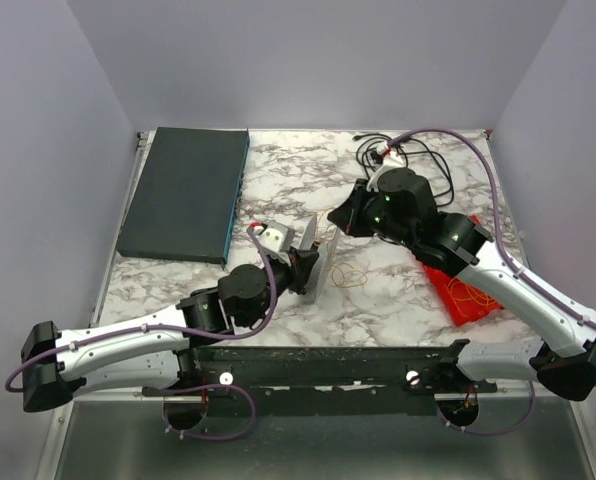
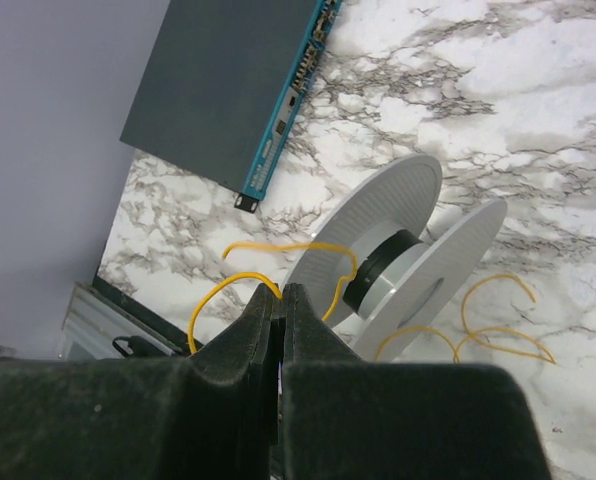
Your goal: Wrap the cables
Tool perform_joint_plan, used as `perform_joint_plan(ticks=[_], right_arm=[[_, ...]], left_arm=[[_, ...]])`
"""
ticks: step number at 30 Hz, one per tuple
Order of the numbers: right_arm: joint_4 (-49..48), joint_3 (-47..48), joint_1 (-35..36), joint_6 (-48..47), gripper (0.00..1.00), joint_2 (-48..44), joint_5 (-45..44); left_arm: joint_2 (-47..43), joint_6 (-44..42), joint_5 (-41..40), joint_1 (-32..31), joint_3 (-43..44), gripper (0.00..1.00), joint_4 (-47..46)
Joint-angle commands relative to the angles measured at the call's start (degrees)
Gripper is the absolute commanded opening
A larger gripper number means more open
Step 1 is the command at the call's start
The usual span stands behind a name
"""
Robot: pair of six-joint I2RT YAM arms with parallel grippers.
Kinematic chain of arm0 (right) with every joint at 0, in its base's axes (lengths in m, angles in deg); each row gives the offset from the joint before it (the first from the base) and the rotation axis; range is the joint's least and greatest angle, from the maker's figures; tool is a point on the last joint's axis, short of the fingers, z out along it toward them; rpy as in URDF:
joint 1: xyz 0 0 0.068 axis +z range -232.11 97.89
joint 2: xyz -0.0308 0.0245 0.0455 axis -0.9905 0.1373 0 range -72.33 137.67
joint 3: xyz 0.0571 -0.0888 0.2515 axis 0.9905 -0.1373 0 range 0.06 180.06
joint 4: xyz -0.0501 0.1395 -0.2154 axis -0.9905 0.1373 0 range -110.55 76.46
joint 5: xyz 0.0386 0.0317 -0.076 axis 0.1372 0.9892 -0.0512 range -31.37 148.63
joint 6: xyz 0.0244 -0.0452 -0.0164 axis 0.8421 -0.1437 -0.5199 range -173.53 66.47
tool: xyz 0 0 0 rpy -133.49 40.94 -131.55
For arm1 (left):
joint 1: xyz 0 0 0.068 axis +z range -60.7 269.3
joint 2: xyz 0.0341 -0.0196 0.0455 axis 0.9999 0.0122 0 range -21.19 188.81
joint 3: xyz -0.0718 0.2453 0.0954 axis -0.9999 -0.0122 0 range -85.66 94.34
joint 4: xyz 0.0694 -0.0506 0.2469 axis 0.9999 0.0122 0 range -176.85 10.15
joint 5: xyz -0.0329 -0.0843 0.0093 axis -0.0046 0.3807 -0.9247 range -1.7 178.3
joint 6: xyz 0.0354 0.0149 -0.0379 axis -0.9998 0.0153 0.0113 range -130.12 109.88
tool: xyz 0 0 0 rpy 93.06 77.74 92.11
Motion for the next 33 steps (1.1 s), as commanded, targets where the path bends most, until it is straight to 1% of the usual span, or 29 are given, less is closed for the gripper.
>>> perform_joint_plan(ticks=[1,3,5,6,7,9,10,11,12,13,14,15,17,19,21,22,27,31,33], right_arm=[[2.9,-1.4,-0.13,-0.41,0.01,-3.92,-8.62],[6.12,-1.9,-0.13,-1.38,0.01,-5.97,-14.68],[9.38,-3.56,-0.12,-2.05,0.01,-8.11,-21.03],[10.35,-5.0,-0.13,-2.09,0.02,-9.19,-23.34],[10.74,-6.43,-0.17,-2.24,0.03,-10.51,-23.96],[9.99,-8.61,-0.11,-2.57,0.04,-12.79,-21.66],[9.36,-9.13,-0.13,-2.61,0.04,-13.55,-20.26],[9.15,-9.1,-0.13,-2.53,0.04,-13.78,-18.66],[9.23,-8.73,-0.13,-2.25,0.03,-13.76,-17.68],[9.43,-7.86,-0.13,-2.05,0.03,-13.58,-16.54],[9.54,-7.1,-0.13,-1.97,0.03,-13.32,-15.6],[9.58,-6.01,-0.06,-1.91,0.03,-13.07,-14.36],[9.83,-3.83,-0.13,-1.61,0.03,-12.18,-12.14],[9.91,-1.78,-0.13,-1.4,0.03,-10.99,-10.23],[9.7,-0.07,-0.12,-1.15,0.03,-9.92,-8.91],[9.61,0.77,-0.13,-1.05,0.03,-9.41,-8.3],[8.27,1.65,-0.14,-0.45,0.03,-7.6,-5.62],[7.5,1.05,-0.11,-0.18,0.03,-6.95,-5.21],[7.06,0.8,-0.13,-0.17,0.03,-6.78,-4.93]], left_arm=[[2.15,-3.47,2.05,-0.09,7.15,0.0,4.31],[2.32,-6.55,7.45,0.37,11.71,0.0,10.24],[2.26,-8.43,9.97,0.92,16.42,0.0,18.78],[2.15,-9.23,11.35,1.45,18.03,0.0,21.4],[2.21,-9.82,13.37,2.31,20.15,0.0,24.43],[3.24,-10.9,17.19,4.12,23.47,0.0,28.7],[3.71,-12.01,18.18,4.3,24.2,0.0,29.32],[4.05,-12.44,18.79,4.36,24.17,0.06,28.82],[4.24,-12.72,19.92,4.44,23.48,0.21,27.37],[4.51,-12.65,20.81,4.48,22.4,0.4,24.87],[5.0,-12.18,21.26,4.53,21.51,0.49,23.07],[5.6,-12.06,21.8,4.49,20.73,0.56,20.77],[6.42,-11.14,22.67,4.52,18.09,0.63,15.24],[6.77,-10.36,23.25,4.42,15.18,0.66,8.94],[7.62,-9.86,21.98,4.42,13.89,0.74,5.54],[7.89,-9.86,21.62,4.39,13.07,0.76,3.5],[8.91,-9.17,17.63,4.32,10.8,0.75,-4.02],[8.73,-8.0,13.53,4.23,8.51,0.68,-9.71],[9.2,-7.49,12.29,4.23,8.54,0.59,-10.5]])
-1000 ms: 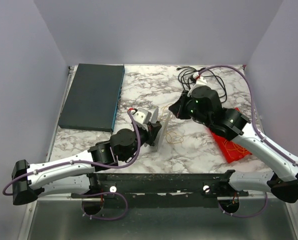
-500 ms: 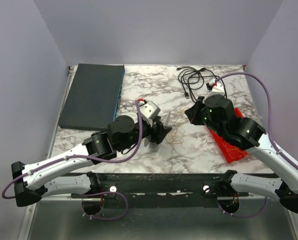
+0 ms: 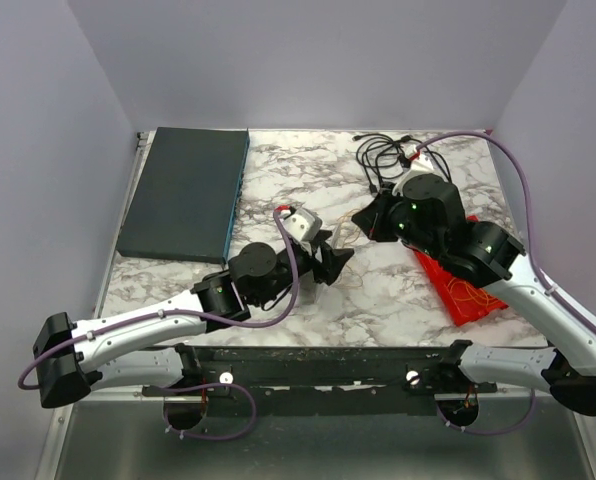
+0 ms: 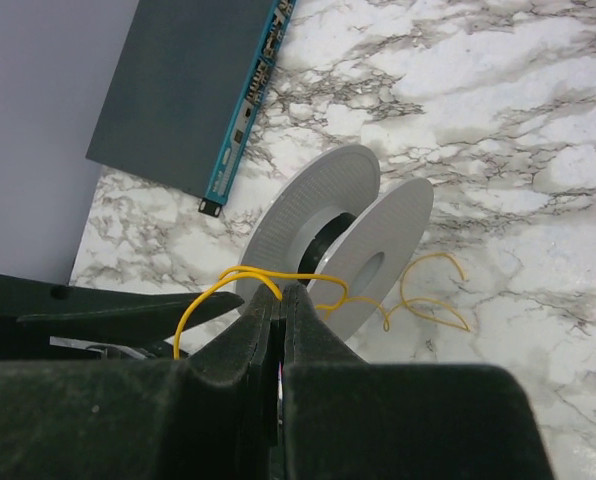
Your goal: Wrap the cables
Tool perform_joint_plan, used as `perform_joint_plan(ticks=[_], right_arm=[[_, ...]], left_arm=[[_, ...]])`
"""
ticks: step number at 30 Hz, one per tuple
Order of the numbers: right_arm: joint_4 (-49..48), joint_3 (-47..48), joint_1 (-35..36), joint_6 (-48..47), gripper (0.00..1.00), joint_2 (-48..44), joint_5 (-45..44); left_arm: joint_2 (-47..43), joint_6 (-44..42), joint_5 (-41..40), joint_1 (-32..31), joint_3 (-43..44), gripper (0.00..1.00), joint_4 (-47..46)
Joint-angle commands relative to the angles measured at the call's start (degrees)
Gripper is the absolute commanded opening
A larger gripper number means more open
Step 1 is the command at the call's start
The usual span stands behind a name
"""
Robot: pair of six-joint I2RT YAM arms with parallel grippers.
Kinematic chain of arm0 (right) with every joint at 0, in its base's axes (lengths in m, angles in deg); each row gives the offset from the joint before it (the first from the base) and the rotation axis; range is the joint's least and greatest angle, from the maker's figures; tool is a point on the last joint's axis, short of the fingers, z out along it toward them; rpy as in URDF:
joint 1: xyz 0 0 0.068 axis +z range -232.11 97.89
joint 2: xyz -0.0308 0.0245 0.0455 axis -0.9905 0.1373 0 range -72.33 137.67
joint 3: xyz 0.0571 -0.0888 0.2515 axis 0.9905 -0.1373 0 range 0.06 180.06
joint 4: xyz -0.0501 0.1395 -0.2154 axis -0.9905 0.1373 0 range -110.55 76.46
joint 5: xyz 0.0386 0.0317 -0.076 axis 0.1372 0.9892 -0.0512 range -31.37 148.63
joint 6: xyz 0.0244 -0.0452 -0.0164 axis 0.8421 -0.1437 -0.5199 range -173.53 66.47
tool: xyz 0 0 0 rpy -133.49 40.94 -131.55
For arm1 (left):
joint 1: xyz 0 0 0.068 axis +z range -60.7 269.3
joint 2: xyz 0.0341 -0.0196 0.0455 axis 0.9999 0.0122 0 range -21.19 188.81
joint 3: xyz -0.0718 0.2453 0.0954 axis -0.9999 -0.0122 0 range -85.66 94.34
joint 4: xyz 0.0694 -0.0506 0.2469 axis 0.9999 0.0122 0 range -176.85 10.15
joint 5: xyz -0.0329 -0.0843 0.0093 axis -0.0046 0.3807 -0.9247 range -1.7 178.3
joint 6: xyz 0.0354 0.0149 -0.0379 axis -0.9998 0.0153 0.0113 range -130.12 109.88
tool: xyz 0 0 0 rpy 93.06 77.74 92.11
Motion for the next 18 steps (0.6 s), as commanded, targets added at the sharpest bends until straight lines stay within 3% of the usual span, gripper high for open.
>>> perform_joint_plan(ticks=[1,5,6,10,12,15,18], right_arm=[[-1.48,0.25,-0.02,0.72,0.03,0.41,2.08],[-1.56,0.22,-0.03,0.5,0.03,0.36,1.41],[-1.02,0.16,-0.02,0.2,0.03,0.21,0.32],[2.68,-2.36,0.0,-1.02,0.05,-1.89,-7.39],[4.89,-5.16,-0.01,-1.66,0.09,-3.61,-12.71],[7.11,-10.15,-0.01,-2.3,0.14,-6.07,-19.18],[2.77,-16.66,-0.02,-3.71,0.29,-8.18,-15.56]], left_arm=[[0.29,1.74,-4.8,-0.19,-0.93,0.53,-8.36],[2.3,2.18,-5.36,-0.15,1.29,0.04,-5.68],[2.26,2.11,-5.7,-0.2,1.85,0.0,-4.32],[0.63,-0.52,-4.66,0.07,7.61,0.0,9.31],[0.62,-3.1,-2.29,0.22,14.24,0.0,22.06],[2.55,-4.73,5.82,2.43,24.95,0.0,39.31],[6.75,-5.24,15.8,6.3,33.57,0.0,53.48]])
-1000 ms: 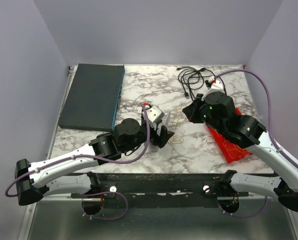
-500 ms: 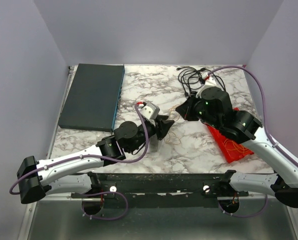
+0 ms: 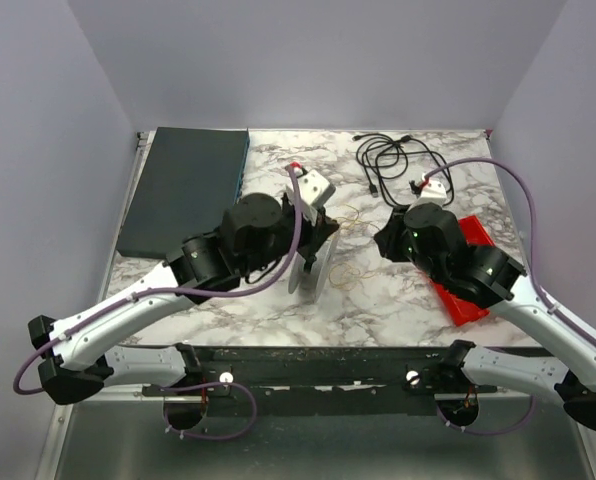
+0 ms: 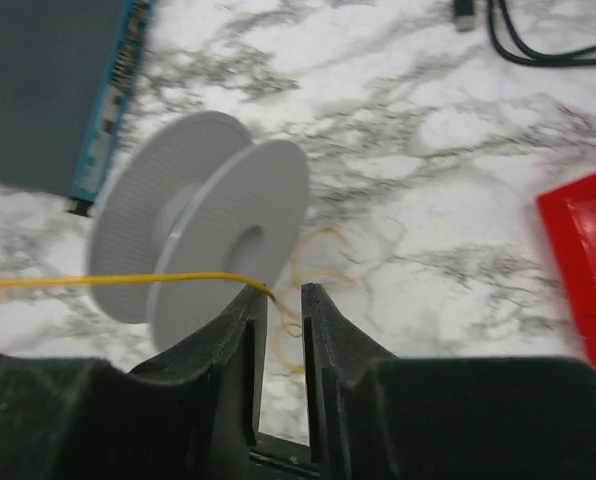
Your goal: Wrap the cables
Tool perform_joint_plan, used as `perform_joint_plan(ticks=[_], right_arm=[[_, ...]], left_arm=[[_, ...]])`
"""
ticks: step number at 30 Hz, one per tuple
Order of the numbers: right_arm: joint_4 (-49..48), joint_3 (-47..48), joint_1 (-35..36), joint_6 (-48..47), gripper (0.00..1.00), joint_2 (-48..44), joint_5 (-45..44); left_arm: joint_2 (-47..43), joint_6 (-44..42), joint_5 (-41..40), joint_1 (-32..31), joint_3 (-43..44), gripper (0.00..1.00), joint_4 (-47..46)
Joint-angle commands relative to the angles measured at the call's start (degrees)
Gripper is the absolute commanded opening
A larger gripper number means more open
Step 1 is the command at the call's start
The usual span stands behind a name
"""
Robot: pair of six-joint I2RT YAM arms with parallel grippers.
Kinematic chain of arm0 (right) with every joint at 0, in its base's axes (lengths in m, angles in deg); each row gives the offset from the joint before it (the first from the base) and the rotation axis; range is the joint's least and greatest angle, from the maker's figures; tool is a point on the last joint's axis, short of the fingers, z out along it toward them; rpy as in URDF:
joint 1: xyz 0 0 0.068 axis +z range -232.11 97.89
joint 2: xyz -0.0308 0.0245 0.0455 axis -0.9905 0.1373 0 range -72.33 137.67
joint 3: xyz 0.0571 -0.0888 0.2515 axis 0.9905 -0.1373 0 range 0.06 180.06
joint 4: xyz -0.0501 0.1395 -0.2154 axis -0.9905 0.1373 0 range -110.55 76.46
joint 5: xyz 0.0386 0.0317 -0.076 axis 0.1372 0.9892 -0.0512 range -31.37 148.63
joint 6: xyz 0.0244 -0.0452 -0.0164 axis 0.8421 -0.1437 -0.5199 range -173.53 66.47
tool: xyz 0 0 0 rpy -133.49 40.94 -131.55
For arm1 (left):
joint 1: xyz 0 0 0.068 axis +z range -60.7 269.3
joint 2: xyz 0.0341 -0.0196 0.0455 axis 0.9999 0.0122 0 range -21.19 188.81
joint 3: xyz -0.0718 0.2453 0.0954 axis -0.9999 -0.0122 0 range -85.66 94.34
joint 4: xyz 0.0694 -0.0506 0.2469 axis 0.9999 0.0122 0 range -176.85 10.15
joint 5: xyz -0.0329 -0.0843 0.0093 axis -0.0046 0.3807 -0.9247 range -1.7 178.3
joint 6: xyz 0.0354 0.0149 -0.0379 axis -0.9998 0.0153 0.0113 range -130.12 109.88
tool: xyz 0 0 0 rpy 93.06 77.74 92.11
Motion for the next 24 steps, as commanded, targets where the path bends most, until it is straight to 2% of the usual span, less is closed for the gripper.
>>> perform_joint_plan(ticks=[1,4,5,10,15,21,24], right_arm=[[-0.7,-9.2,-0.96,-3.92,0.34,-3.01,-2.82],[-6.98,-13.57,-0.96,-5.1,0.52,-4.77,4.53],[-7.74,-14.09,-0.96,-5.44,0.55,-5.17,6.06],[-12.26,-13.79,-0.91,-7.85,0.63,-9.38,11.24],[-16.39,-12.62,-0.94,-10.69,0.63,-9.78,17.25],[-20.21,-13.08,-0.87,-12.88,0.46,-8.26,24.16],[-21.84,-12.95,-0.87,-14.13,0.45,-7.17,26.39]], left_arm=[[4.61,-3.14,15.45,5.46,12.74,0.0,29.09],[8.4,-4.88,18.17,6.74,17.09,0.0,36.69],[9.17,-5.09,19.84,7.26,17.64,0.0,37.64],[11.82,-5.79,23.64,8.34,19.78,0.0,41.47],[13.55,-5.9,25.63,8.79,20.88,0.0,43.2],[14.33,-5.46,27.57,9.66,21.39,0.0,43.03],[14.83,-5.46,28.26,9.85,21.52,0.0,42.8]])
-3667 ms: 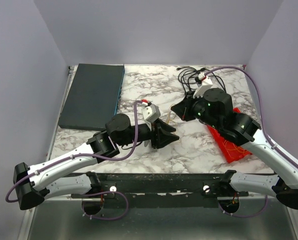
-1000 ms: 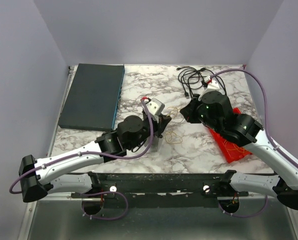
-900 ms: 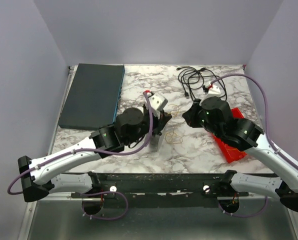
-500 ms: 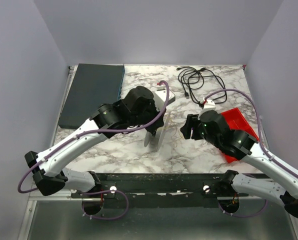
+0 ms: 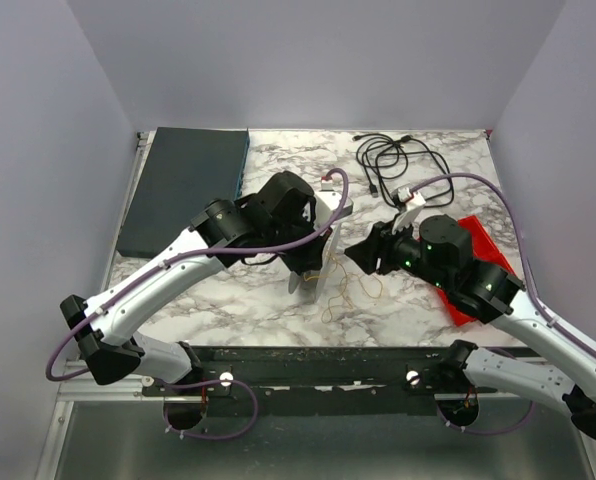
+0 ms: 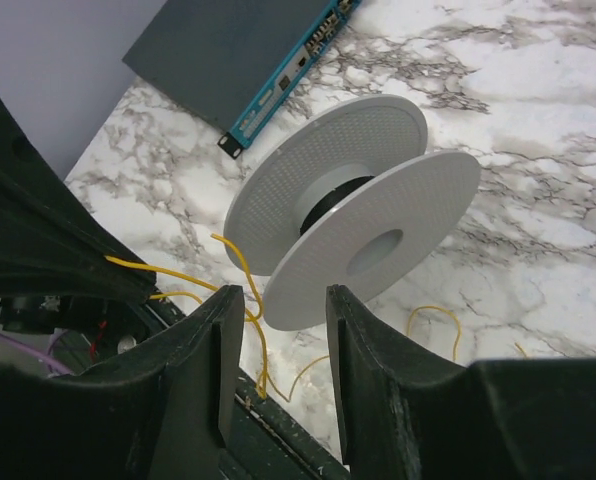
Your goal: Wrap the cables
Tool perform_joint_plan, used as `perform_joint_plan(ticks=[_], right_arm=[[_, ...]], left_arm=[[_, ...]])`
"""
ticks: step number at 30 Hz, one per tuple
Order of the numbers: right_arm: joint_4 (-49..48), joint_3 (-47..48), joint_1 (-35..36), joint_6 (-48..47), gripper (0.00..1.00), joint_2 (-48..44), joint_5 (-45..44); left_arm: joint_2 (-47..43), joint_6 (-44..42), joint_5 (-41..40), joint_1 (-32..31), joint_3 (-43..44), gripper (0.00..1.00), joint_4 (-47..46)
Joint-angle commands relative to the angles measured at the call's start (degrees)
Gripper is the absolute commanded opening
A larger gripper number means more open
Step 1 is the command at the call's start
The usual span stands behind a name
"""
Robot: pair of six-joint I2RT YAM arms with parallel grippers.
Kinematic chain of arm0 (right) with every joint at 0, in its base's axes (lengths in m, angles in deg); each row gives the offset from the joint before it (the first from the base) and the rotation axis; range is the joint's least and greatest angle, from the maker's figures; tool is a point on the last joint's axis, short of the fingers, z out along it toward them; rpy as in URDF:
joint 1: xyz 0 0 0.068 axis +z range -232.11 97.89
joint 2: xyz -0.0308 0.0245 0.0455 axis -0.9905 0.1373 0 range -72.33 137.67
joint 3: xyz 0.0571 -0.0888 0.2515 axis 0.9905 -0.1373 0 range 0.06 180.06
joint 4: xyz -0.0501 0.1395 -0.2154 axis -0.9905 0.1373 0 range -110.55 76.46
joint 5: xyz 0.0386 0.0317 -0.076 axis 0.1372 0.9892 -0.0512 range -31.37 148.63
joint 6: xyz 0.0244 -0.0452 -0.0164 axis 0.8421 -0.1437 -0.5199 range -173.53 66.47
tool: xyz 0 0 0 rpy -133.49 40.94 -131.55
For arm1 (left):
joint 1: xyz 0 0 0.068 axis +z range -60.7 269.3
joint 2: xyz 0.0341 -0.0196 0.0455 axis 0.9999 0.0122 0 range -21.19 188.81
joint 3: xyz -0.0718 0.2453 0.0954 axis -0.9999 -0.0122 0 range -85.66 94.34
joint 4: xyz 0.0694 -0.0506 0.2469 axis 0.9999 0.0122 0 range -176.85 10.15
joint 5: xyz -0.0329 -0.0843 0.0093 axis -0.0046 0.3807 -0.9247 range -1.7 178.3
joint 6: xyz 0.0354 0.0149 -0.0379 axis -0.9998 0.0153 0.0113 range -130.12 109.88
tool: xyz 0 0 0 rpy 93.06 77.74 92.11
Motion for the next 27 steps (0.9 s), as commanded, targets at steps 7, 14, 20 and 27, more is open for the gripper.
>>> perform_joint_plan(ticks=[7,14,20,27], right_arm=[[-5.2,2.67,1.15,-5.09,0.44,4.38,8.62],[-5.31,2.68,4.14,-6.52,0.44,5.47,6.45],[-6.0,2.68,5.24,-6.76,0.44,6.65,5.51],[-7.33,4.49,8.25,-7.41,0.44,9.92,0.8]], left_arm=[[1.99,-0.41,3.77,1.15,2.04,0.0,0.31],[2.51,-0.39,4.48,1.86,2.08,0.0,-0.28],[2.17,-0.5,5.41,2.13,1.91,0.0,-0.63],[1.51,-0.41,6.13,2.23,0.54,0.0,-1.77]])
